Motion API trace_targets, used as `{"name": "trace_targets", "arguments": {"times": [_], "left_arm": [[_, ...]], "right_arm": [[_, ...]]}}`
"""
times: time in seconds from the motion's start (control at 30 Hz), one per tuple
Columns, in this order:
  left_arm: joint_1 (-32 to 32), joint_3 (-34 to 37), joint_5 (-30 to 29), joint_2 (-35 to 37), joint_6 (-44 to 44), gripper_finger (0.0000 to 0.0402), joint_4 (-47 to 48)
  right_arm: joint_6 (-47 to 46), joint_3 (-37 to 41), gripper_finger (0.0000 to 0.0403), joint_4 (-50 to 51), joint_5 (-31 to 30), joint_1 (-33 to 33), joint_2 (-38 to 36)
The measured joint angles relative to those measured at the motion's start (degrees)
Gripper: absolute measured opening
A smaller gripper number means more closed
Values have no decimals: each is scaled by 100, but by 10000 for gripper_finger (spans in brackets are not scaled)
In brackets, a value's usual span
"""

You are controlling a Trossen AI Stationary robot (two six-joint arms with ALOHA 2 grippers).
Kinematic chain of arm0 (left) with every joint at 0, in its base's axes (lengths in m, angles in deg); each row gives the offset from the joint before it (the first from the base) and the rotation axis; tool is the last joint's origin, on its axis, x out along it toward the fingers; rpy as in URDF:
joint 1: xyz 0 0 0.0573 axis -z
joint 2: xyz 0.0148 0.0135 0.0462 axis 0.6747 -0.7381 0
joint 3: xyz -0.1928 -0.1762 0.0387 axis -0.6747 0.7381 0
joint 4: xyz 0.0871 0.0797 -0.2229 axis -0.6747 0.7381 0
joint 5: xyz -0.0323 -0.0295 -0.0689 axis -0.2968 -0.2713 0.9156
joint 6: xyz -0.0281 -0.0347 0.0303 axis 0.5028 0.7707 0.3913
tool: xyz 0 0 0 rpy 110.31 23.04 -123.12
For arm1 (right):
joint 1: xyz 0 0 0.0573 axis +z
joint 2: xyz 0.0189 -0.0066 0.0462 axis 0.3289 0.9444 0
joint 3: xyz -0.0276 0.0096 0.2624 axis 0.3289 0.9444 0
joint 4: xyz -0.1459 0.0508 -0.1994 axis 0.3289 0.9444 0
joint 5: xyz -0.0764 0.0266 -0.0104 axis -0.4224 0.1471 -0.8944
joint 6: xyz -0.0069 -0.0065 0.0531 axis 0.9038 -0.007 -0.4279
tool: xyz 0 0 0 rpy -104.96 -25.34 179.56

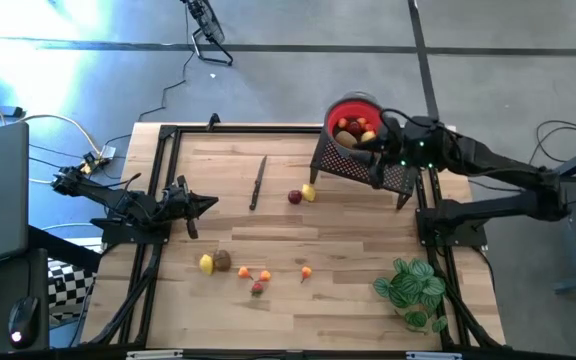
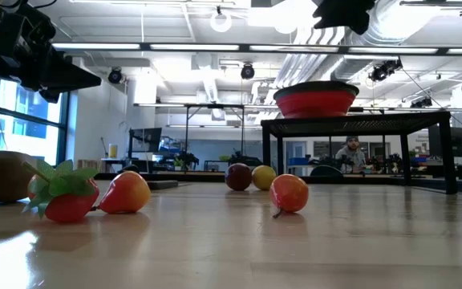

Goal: Pick & Place Fruit
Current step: Put the orange pear into the red strainer bowl on the shelf

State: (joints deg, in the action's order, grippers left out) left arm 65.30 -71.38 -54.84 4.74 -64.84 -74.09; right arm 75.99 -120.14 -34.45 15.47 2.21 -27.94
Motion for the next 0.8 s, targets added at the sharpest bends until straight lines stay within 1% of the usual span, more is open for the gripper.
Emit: {"name": "trace_targets", "arguments": {"times": [0.17,0.5,0.8], "left_arm": [[1,0,0,0,0,0,0],[1,0,0,0,0,0,1],[2,0,0,0,0,0,2]], "right_arm": [[0,0,142,-57,-5,441,0],[-132,-4,142,-569,-9,1153,106],[-210,-7,142,-906,-9,1714,674]]}}
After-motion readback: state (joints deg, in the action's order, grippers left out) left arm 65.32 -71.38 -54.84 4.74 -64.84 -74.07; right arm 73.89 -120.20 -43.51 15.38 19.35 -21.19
